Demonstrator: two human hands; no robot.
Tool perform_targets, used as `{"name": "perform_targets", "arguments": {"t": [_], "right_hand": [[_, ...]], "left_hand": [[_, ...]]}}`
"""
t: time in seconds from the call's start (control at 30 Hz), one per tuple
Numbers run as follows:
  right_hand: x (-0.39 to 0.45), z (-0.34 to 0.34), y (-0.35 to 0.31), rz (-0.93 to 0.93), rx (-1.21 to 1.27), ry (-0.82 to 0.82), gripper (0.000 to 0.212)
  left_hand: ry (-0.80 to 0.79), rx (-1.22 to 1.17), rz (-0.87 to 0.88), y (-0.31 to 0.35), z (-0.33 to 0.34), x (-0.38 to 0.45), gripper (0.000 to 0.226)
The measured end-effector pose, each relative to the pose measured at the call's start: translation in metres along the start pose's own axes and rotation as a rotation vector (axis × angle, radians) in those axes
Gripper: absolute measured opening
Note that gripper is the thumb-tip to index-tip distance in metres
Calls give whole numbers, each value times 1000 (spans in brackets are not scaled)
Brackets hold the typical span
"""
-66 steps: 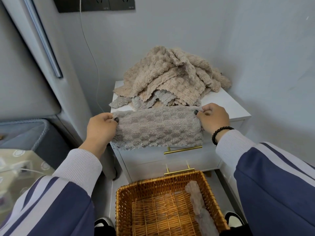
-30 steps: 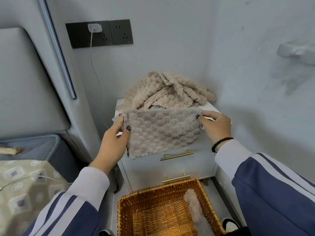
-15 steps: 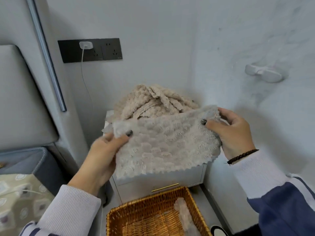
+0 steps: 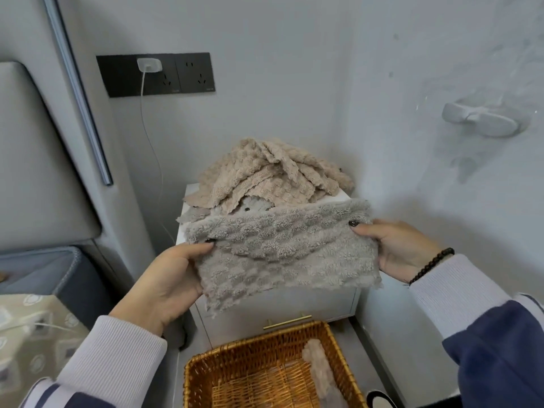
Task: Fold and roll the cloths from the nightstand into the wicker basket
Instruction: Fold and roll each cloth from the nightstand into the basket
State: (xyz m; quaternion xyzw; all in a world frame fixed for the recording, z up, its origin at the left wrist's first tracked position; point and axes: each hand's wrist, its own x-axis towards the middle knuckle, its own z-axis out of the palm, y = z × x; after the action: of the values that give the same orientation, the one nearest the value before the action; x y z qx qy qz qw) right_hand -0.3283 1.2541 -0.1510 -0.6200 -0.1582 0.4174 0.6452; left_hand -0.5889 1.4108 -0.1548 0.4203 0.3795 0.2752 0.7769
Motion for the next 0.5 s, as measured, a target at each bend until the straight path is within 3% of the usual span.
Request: {"name": "perform_targets", "arguments": {"t": [0.17, 0.23, 0.33, 0.43, 0.5], "right_hand": [[5, 5, 6, -109, -279, 172, 17], [8, 7, 8, -156, -371, 217, 24], [13, 12, 11, -186, -468, 211, 26], [15, 16, 14, -209, -515, 201, 41], [15, 19, 15, -225, -508, 189, 32]], "left_hand": [[64, 132, -40, -5, 3, 7, 25], [72, 168, -38, -4, 3, 10, 26], [85, 195, -3, -5, 1, 14, 23], [94, 270, 75, -5, 0, 16, 21], [96, 332, 154, -6, -1, 16, 22]]}}
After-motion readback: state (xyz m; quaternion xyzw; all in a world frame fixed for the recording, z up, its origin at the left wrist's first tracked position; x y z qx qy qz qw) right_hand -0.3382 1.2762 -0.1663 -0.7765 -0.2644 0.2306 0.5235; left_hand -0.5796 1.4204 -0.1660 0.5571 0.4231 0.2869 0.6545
